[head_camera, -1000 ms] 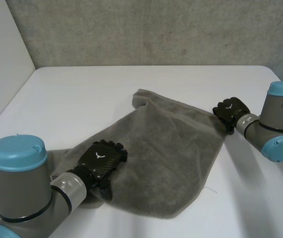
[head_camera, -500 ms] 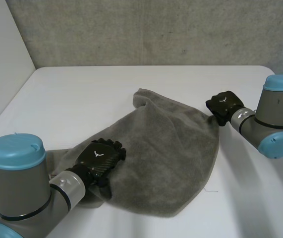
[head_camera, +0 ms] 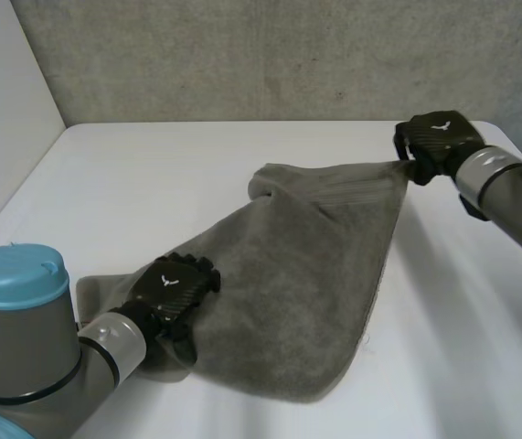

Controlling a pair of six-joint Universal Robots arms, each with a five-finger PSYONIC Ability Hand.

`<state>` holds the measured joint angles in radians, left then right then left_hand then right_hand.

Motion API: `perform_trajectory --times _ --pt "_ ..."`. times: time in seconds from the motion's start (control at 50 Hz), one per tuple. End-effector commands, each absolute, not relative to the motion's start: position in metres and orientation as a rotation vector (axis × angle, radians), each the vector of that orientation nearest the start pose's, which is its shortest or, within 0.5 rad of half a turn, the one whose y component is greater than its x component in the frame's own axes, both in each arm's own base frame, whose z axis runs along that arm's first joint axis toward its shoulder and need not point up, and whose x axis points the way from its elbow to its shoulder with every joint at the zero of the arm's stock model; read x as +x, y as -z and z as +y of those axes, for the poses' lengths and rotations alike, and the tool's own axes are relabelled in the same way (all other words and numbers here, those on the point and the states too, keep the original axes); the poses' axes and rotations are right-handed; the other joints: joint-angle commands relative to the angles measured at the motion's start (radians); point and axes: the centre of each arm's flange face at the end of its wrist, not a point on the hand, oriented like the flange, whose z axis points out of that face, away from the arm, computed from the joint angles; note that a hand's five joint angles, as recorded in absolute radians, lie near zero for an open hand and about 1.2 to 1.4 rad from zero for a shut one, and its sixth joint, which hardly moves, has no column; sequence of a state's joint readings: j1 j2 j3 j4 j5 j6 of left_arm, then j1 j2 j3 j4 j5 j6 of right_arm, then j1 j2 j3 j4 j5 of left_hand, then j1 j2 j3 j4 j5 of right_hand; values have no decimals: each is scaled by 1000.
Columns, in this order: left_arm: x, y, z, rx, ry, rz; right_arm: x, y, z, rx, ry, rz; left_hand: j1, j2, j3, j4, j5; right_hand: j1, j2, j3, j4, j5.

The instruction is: Fold the towel.

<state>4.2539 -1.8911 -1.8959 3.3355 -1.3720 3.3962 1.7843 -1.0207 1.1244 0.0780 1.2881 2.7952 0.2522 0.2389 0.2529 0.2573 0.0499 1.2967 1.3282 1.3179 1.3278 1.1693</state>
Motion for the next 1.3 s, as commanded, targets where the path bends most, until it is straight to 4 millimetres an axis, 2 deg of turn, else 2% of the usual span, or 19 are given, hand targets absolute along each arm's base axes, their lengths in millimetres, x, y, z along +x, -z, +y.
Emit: perform_trajectory --times 0.02,0.1,0.14,0.16,0.18,0.2,0.22,0.26,0.36,0.4,0.42,0.46,0.56,0.64,0.66,0.68,0.74,1.06,1.3 --pt "-259 -131 -188 1197 1739 2684 221 -238 -356 -864 1902 2188 -24 -11 -25 -29 4 100 68 78 68 52" --pt "-256 -130 -189 1194 1726 2682 214 -221 -348 -906 1843 2249 20 33 19 15 48 100 68 78 68 52" --pt "-253 -129 -192 1216 1715 2646 211 -217 -346 -921 1825 2264 449 462 448 444 476 100 68 78 68 52" --pt "-253 -129 -192 1216 1715 2646 210 -214 -344 -937 1813 2265 452 465 451 446 479 100 68 78 68 52" --pt "-252 -129 -194 1236 1717 2619 210 -214 -344 -937 1813 2265 850 863 849 845 878 100 68 78 68 52" --pt "-252 -129 -194 1237 1717 2618 209 -213 -342 -941 1803 2267 854 867 853 849 881 100 68 78 68 52" --pt "-251 -130 -197 1258 1726 2593 208 -210 -340 -943 1788 2272 1141 1154 1140 1136 1169 100 68 78 68 52" --pt "-251 -133 -202 1278 1750 2562 207 -209 -339 -942 1777 2275 1144 1157 1143 1139 1172 100 68 78 68 52" --pt "-256 -177 -234 1286 1992 2365 207 -210 -337 -941 1775 2267 1144 1157 1143 1139 1172 100 68 78 68 52" --pt "-263 -219 -263 1231 2202 2174 207 -212 -336 -933 1779 2261 1144 1157 1143 1139 1172 100 68 78 68 52" --pt "-263 -219 -263 1231 2203 2173 207 -213 -336 -926 1781 2260 1144 1157 1143 1139 1172 100 68 78 68 52" --pt "-273 -242 -295 1177 2353 2029 208 -213 -335 -926 1780 2259 1144 1157 1143 1139 1172 100 68 78 68 52" --pt "-281 -240 -344 1124 2411 1951 208 -208 -332 -916 1759 2273 1144 1157 1143 1139 1172 100 68 78 68 52" --pt "-283 -223 -362 1124 2375 1991 213 -203 -325 -919 1723 2272 1059 1073 1059 1054 1087 100 68 78 68 52" --pt "-284 -215 -365 1134 2347 2024 216 -201 -323 -919 1716 2264 696 709 695 691 724 100 68 78 68 52" --pt "-284 -207 -366 1133 2313 2069 216 -201 -322 -919 1716 2263 262 276 262 257 290 100 68 78 68 52" --pt "-282 -198 -362 1146 2255 2130 220 -199 -319 -909 1702 2257 -23 -10 -24 -28 4 100 68 78 68 52" --pt "-256 -158 -300 1176 2012 2390 226 -191 -312 -926 1660 2256 -12 1 -13 -17 15 100 68 78 68 52" --pt "-268 -122 -284 1330 1938 2487 226 -187 -313 -929 1646 2266 5 19 5 0 33 100 68 78 68 52"
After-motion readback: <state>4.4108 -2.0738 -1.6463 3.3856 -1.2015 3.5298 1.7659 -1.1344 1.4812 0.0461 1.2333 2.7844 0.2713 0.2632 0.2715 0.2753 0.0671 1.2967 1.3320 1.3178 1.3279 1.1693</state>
